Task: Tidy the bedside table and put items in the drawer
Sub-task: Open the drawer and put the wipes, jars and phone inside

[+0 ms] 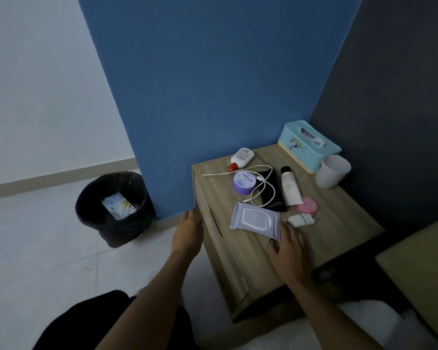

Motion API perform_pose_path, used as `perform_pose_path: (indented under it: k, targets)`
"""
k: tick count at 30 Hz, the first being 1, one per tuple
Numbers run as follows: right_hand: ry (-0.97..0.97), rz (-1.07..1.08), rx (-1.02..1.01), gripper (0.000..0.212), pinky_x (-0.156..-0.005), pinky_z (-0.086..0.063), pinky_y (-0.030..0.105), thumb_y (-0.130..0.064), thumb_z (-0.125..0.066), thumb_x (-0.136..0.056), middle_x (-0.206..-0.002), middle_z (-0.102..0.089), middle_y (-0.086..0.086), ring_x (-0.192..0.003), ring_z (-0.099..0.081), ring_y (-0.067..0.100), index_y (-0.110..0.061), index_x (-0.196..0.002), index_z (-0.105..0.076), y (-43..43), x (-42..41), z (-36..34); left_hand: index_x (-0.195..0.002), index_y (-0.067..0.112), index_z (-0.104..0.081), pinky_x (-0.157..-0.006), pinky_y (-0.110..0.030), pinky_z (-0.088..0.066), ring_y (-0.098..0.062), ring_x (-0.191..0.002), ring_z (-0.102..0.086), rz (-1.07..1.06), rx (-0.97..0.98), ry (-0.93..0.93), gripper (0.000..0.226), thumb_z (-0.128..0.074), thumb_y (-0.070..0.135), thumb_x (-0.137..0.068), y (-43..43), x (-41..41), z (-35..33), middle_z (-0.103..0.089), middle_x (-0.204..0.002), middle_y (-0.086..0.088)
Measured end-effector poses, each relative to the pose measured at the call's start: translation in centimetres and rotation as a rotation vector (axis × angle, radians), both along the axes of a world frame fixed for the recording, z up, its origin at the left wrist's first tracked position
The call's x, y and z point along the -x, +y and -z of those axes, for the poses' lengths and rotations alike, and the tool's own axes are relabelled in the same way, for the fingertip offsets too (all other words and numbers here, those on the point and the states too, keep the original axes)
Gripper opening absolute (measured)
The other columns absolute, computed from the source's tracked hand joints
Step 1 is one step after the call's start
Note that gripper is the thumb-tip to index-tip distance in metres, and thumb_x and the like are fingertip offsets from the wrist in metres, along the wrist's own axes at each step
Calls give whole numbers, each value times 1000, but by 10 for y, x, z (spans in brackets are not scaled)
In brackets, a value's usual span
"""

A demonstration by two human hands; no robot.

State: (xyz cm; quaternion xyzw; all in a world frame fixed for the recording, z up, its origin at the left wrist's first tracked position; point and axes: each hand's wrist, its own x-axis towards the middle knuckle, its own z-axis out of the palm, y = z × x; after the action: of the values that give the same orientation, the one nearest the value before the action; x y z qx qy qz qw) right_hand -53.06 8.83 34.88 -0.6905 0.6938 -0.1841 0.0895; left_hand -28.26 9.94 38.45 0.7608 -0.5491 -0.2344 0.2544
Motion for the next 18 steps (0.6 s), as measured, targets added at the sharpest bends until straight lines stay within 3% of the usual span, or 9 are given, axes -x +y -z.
perform_pose_path:
  k: [6, 12, 18]
  targets:
    - [23, -41, 24, 67, -106, -40, 50, -42, -38, -83, -136, -55, 19, -125, -50, 37, 2, -130, -55, -1, 2, 15, -137, 5, -40, -96, -39, -45, -33, -122, -50, 13, -19, -32, 39, -42, 13, -98, -20, 6, 7, -46, -139, -17]
    - [30, -30, 95, 65, -109, -37, 48, -39, -40, -82, -136, -54, 18, -127, -49, 35, 3, -129, -55, -7, 0, 25, -146, 7, -28, -105, -39, -38, -31, -133, -42, 8, -110, 0, 55, -44, 28, -98, -50, 6, 46, -40, -148, -14]
    - [-27, -12, 82, 65, -113, -32, 47, -37, -41, -81, -140, -51, 19, -133, -44, 32, 4, -131, -54, -10, 0, 34, -137, 10, -37, -90, -39, -47, -36, -113, -57, -10, -82, 125, 47, -49, 22, -93, -69, 21, 80, -59, -129, -16]
